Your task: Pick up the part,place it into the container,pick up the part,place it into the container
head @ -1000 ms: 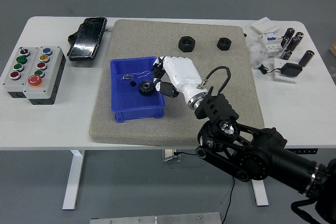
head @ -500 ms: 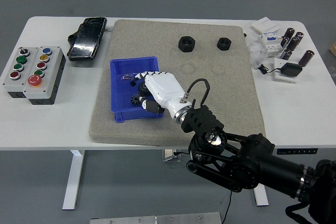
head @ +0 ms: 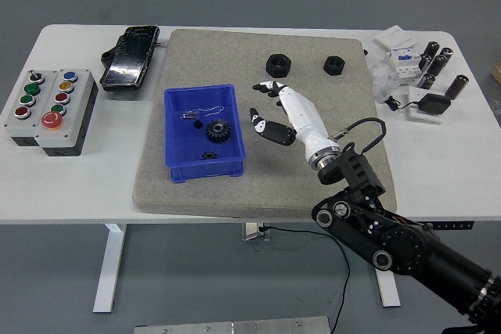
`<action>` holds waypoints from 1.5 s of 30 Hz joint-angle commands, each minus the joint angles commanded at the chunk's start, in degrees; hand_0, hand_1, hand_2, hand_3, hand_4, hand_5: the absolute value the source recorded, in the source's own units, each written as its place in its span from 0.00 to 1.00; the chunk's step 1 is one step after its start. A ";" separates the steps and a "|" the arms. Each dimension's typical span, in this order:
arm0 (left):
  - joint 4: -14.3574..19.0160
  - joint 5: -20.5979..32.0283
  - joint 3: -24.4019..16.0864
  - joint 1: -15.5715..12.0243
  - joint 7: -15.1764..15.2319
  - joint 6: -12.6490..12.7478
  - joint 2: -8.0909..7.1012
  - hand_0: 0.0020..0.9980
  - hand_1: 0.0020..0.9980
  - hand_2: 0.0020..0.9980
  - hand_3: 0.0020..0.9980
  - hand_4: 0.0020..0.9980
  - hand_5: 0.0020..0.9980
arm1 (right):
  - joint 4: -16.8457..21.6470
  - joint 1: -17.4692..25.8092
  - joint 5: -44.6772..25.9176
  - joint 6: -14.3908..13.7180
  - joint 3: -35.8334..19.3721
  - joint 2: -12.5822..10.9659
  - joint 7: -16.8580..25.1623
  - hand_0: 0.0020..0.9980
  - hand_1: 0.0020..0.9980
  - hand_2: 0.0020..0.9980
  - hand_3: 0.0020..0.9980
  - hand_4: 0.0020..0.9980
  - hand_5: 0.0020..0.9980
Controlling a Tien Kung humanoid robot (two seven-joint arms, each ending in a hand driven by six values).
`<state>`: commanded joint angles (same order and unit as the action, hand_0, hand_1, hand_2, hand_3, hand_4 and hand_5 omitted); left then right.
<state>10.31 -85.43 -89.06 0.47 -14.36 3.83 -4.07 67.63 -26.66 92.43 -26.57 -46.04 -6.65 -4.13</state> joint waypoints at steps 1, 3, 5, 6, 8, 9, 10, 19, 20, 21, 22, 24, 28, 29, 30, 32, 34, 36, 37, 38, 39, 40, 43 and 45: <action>0.00 0.11 0.05 -0.06 0.00 0.03 0.00 0.66 0.62 0.58 0.62 0.70 0.36 | -0.13 1.04 -2.41 0.79 -1.91 -0.48 1.95 0.67 0.71 0.72 0.69 0.62 0.22; 0.00 0.53 0.31 -0.13 0.08 0.09 0.02 0.66 0.62 0.58 0.62 0.70 0.36 | -0.27 3.35 -6.88 2.63 -5.43 -1.23 5.64 0.67 0.71 0.72 0.69 0.62 0.22; 0.00 0.85 0.49 -0.17 0.17 0.16 0.05 0.66 0.62 0.58 0.62 0.70 0.36 | -0.42 5.54 -11.34 4.44 -8.67 -1.52 9.24 0.67 0.71 0.72 0.69 0.62 0.22; 0.00 0.98 0.58 -0.19 0.21 0.18 0.07 0.66 0.62 0.58 0.62 0.70 0.36 | -0.39 6.58 -13.41 5.38 -10.11 -1.56 10.89 0.67 0.71 0.72 0.69 0.62 0.22; 0.00 1.31 0.77 -0.22 0.29 0.23 0.12 0.66 0.62 0.58 0.62 0.70 0.36 | -0.09 9.10 -18.22 7.17 -13.37 -1.60 14.59 0.67 0.71 0.72 0.68 0.73 0.29; 0.00 1.42 0.87 -0.24 0.31 0.23 0.15 0.66 0.62 0.58 0.62 0.70 0.36 | 0.17 10.12 -20.28 7.92 -14.65 -1.63 16.08 0.67 0.71 0.72 0.68 0.73 0.29; 0.00 1.48 0.91 -0.25 0.32 0.24 0.16 0.66 0.62 0.58 0.62 0.70 0.36 | 0.49 11.26 -22.69 8.67 -16.05 -1.70 17.73 0.67 0.71 0.72 0.68 0.73 0.29; 0.00 2.17 1.40 -0.14 0.66 0.33 0.17 0.66 0.62 0.58 0.62 0.71 0.36 | 4.51 18.49 -38.10 11.29 -22.43 -3.56 26.17 0.68 0.71 0.72 0.68 0.86 0.41; 0.00 2.30 1.50 -0.17 0.67 0.34 0.17 0.66 0.62 0.58 0.62 0.71 0.36 | 4.87 19.13 -39.41 11.38 -22.65 -3.67 26.46 0.68 0.71 0.72 0.68 0.86 0.41; 0.00 2.39 1.55 -0.20 0.69 0.36 0.17 0.66 0.62 0.58 0.62 0.71 0.36 | 5.12 19.61 -40.45 11.45 -22.80 -3.71 26.65 0.68 0.71 0.72 0.68 0.86 0.41; 0.00 2.50 1.63 -0.24 0.70 0.38 0.17 0.66 0.62 0.58 0.62 0.71 0.36 | 5.37 20.10 -41.54 11.51 -22.92 -3.72 26.85 0.68 0.71 0.72 0.68 0.86 0.41; 0.00 2.72 1.77 -0.30 0.74 0.41 0.16 0.66 0.62 0.58 0.62 0.71 0.36 | 5.78 20.99 -42.92 11.62 -22.96 -3.64 27.20 0.68 0.71 0.72 0.68 0.86 0.41; 0.00 3.21 2.17 -0.36 0.94 0.43 0.07 0.66 0.62 0.58 0.62 0.71 0.36 | 6.12 22.36 -43.60 12.08 -22.55 -3.16 27.40 0.68 0.71 0.72 0.68 0.87 0.44; 0.00 3.34 2.31 -0.37 1.02 0.41 0.03 0.66 0.62 0.58 0.62 0.71 0.36 | 6.13 22.60 -43.27 12.34 -22.30 -3.02 27.21 0.68 0.71 0.72 0.68 0.87 0.44; 0.00 3.39 2.41 -0.35 1.10 0.39 -0.01 0.66 0.62 0.58 0.62 0.71 0.36 | 6.23 22.80 -42.60 12.52 -22.09 -2.90 26.90 0.68 0.71 0.72 0.68 0.87 0.44; 0.00 3.70 2.63 -0.25 1.34 0.40 -0.09 0.66 0.62 0.58 0.62 0.71 0.36 | 6.69 23.04 -40.72 12.69 -21.86 -2.58 26.10 0.69 0.71 0.73 0.68 0.88 0.46; 0.00 3.80 2.71 -0.17 1.47 0.39 -0.14 0.66 0.62 0.58 0.62 0.71 0.36 | 7.14 23.04 -39.27 12.68 -21.81 -2.30 25.56 0.69 0.71 0.73 0.68 0.88 0.46; 0.00 3.81 2.72 -0.09 1.51 0.37 -0.15 0.66 0.62 0.58 0.62 0.71 0.36 | 7.70 22.68 -38.17 12.51 -21.67 -2.23 25.18 0.69 0.71 0.73 0.68 0.88 0.46; 0.00 3.77 2.68 -0.07 1.49 0.36 -0.15 0.66 0.62 0.58 0.62 0.71 0.36 | 7.88 22.52 -37.87 12.43 -21.61 -2.27 25.07 0.70 0.71 0.73 0.68 0.87 0.46; 0.00 3.74 2.67 -0.06 1.48 0.36 -0.14 0.66 0.62 0.58 0.62 0.71 0.36 | 8.00 22.37 -37.66 12.36 -21.56 -2.33 25.00 0.70 0.71 0.73 0.68 0.87 0.46; 0.00 3.73 2.68 -0.04 1.46 0.35 -0.13 0.66 0.62 0.58 0.62 0.71 0.36 | 8.10 22.14 -37.50 12.25 -21.49 -2.45 24.92 0.70 0.71 0.73 0.68 0.87 0.46; 0.00 3.67 2.63 -0.02 1.44 0.34 -0.11 0.66 0.62 0.58 0.62 0.71 0.36 | 8.14 21.97 -37.39 12.16 -21.46 -2.56 24.88 0.70 0.71 0.73 0.68 0.87 0.46; 0.00 3.55 2.54 0.13 1.46 0.32 -0.06 0.66 0.62 0.58 0.62 0.71 0.36 | 8.14 21.63 -37.23 11.98 -21.58 -2.79 24.85 0.70 0.71 0.72 0.68 0.87 0.47; 0.00 3.52 2.52 0.26 1.51 0.31 -0.07 0.66 0.62 0.58 0.62 0.71 0.36 | 8.14 21.60 -37.14 11.90 -21.84 -2.82 24.86 0.70 0.71 0.72 0.68 0.87 0.47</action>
<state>10.31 -81.91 -86.53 0.73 -12.84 4.13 -4.14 75.77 -5.05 55.28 -14.67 -67.88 -9.46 20.74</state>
